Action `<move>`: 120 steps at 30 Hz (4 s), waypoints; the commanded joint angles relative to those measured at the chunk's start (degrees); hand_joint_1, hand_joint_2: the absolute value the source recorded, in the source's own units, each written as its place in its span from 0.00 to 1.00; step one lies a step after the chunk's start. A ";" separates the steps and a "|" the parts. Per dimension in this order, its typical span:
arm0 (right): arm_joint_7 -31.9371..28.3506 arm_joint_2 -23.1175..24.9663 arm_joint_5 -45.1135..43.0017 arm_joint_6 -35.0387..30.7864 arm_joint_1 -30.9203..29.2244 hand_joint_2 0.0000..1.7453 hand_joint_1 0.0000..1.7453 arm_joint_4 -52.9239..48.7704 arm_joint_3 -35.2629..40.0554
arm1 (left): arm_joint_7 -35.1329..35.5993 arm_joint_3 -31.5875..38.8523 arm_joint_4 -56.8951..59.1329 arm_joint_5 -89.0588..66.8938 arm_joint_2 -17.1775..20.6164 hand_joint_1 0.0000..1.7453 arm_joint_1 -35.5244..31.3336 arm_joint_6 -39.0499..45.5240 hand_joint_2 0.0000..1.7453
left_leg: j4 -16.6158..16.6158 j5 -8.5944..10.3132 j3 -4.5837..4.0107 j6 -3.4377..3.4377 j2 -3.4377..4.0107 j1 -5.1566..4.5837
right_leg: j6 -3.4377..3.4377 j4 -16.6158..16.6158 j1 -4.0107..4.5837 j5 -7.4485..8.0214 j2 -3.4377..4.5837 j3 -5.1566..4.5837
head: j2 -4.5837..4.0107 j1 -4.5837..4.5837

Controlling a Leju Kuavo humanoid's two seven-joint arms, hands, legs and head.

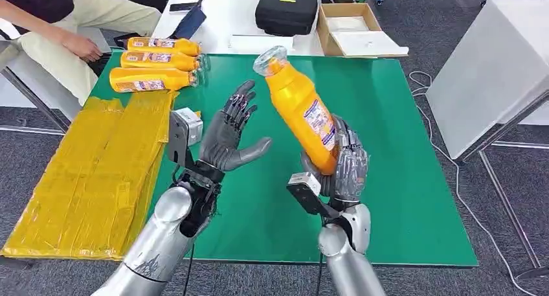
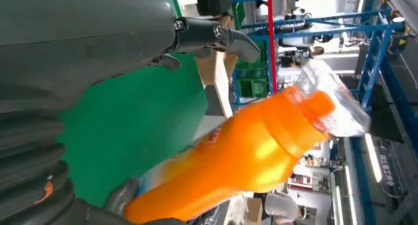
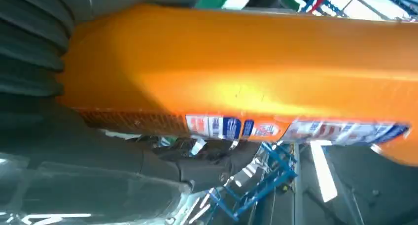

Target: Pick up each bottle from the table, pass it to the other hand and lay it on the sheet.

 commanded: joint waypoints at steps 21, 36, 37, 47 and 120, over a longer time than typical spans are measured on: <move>-0.46 3.67 7.84 -2.45 -6.51 1.00 1.00 8.41 -1.45 | -0.15 -4.60 2.42 3.99 0.71 0.00 -3.83 1.90 1.00 | -0.02 -0.05 0.15 -0.15 0.00 0.04 | -0.11 -0.02 0.04 -0.04 -0.05 0.18 | 0.00 0.00; 3.21 3.67 9.29 -2.45 -7.48 1.00 1.00 18.47 15.05 | -0.24 -2.32 7.70 11.63 0.55 0.00 -8.73 1.40 1.00 | -0.01 -0.07 0.20 -0.19 0.01 0.11 | -0.14 -0.03 0.10 -0.06 -0.04 0.21 | 0.00 0.00; 3.08 3.67 9.80 -2.45 -7.50 1.00 1.00 18.60 15.14 | -0.31 -2.28 8.02 11.77 0.54 0.00 -8.90 1.31 1.00 | -0.03 -0.05 0.18 -0.16 -0.01 0.10 | -0.11 -0.04 0.08 -0.05 -0.06 0.18 | 0.00 0.00; 0.81 3.67 8.55 -2.45 -8.18 1.00 1.00 19.58 17.52 | -0.53 -1.52 10.71 13.12 0.39 0.00 -10.37 0.96 1.00 | -0.04 -0.09 0.25 -0.25 -0.07 0.07 | -0.18 -0.02 0.06 -0.13 -0.14 0.29 | 0.00 0.00; -2.64 -14.46 -46.02 13.35 5.10 1.00 0.00 -21.74 19.44 | -12.42 17.72 6.83 -17.95 9.34 1.00 -1.83 34.59 1.00 | -0.03 -0.04 -0.06 -0.16 -0.09 0.04 | -0.13 -0.02 0.03 -0.08 -0.12 -0.02 | 0.00 0.02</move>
